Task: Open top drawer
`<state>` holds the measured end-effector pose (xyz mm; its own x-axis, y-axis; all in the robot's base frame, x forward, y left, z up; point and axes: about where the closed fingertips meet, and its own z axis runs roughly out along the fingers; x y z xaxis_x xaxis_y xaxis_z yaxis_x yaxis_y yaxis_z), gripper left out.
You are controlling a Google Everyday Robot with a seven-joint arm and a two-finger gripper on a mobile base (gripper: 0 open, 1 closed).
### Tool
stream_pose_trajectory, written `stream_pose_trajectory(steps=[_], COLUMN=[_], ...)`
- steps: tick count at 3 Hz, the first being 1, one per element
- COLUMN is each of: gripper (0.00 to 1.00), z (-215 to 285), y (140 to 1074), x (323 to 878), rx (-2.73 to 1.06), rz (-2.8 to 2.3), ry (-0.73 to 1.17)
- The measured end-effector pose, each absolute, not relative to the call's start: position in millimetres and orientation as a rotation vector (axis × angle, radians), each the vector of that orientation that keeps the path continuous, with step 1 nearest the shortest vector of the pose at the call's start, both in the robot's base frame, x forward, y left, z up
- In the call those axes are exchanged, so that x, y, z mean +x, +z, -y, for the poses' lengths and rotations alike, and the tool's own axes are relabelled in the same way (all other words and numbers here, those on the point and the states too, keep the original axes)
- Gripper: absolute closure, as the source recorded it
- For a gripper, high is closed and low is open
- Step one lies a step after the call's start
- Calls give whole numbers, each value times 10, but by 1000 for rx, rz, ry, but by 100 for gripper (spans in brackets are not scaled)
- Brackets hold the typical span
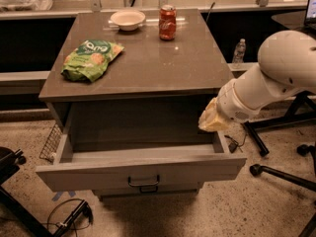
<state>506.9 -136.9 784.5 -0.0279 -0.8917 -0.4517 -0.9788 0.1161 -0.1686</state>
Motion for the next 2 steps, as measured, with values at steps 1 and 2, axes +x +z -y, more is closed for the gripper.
stream_pose_trajectory(steps=[1,2], gripper=[100,100], z=[1248,1108], y=[7677,7445], x=[5129,5196], rx=[-1827,-1843], rz=[-1952,-1947], ry=[240,238])
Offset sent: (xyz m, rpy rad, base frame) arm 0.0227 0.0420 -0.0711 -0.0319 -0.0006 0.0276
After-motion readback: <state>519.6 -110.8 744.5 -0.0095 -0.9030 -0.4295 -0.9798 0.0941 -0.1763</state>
